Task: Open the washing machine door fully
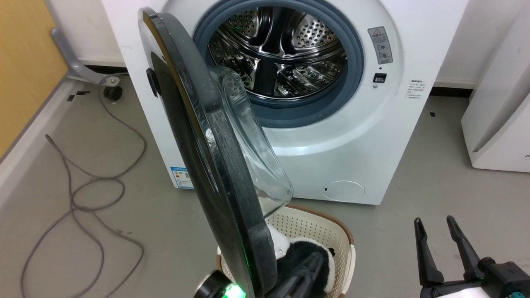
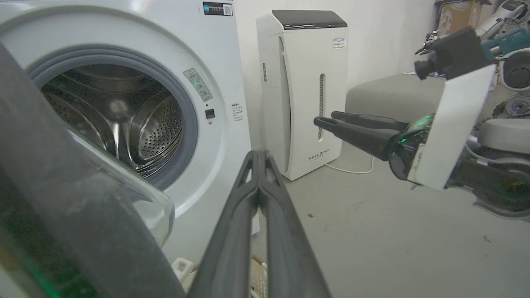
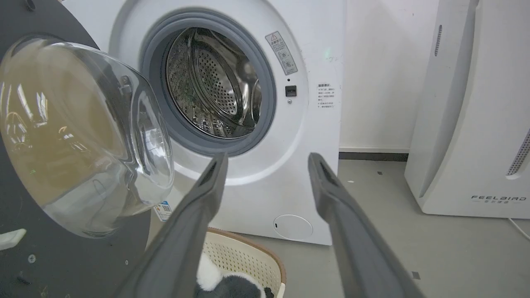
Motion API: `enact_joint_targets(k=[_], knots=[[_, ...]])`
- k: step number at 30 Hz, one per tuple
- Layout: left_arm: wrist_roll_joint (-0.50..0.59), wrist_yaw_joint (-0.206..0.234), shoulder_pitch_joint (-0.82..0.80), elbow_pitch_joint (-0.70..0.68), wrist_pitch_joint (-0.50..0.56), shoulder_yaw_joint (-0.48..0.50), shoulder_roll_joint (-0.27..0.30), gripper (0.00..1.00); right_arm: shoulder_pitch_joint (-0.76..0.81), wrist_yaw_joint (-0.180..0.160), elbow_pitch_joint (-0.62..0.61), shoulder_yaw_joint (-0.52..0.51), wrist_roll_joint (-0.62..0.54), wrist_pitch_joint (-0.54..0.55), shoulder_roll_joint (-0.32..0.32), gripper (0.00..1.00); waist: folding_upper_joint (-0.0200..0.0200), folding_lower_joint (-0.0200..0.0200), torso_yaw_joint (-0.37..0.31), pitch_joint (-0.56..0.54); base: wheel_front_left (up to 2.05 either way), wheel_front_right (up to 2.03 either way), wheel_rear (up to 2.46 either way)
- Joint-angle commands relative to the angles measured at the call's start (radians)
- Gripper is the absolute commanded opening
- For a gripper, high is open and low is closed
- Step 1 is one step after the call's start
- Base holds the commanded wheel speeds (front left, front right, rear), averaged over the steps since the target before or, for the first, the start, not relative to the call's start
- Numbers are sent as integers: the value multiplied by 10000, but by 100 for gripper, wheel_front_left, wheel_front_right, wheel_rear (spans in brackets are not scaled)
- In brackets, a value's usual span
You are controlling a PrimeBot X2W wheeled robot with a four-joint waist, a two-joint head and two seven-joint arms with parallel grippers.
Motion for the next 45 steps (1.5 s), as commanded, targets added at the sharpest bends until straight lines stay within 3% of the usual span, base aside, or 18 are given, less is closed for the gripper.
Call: enact_joint_targets(k=[1,13,31,39,45], knots=[[-95,87,61,114,-44,114,8,0,32,8,29,-28,38,-43,34,100,0,0,31,28,0,0,0],[-446,302,-214,1005,-44,674,-123,0,-3,8,129,-155,31,-43,34,100,0,0,712,207,0,0,0],[-437,261,253,867,-44,826,16,0,57,8,211,-155,233,-44,34,100,0,0,3184,180,0,0,0],[-567,524,208,820,-44,1427,66,0,-90,8,222,-101,184,-44,34,100,0,0,4191,363,0,0,0],[-713,844,231,699,-44,2168,180,0,-338,8,303,105,65,-44,34,100,0,0,4282,588,0,0,0]])
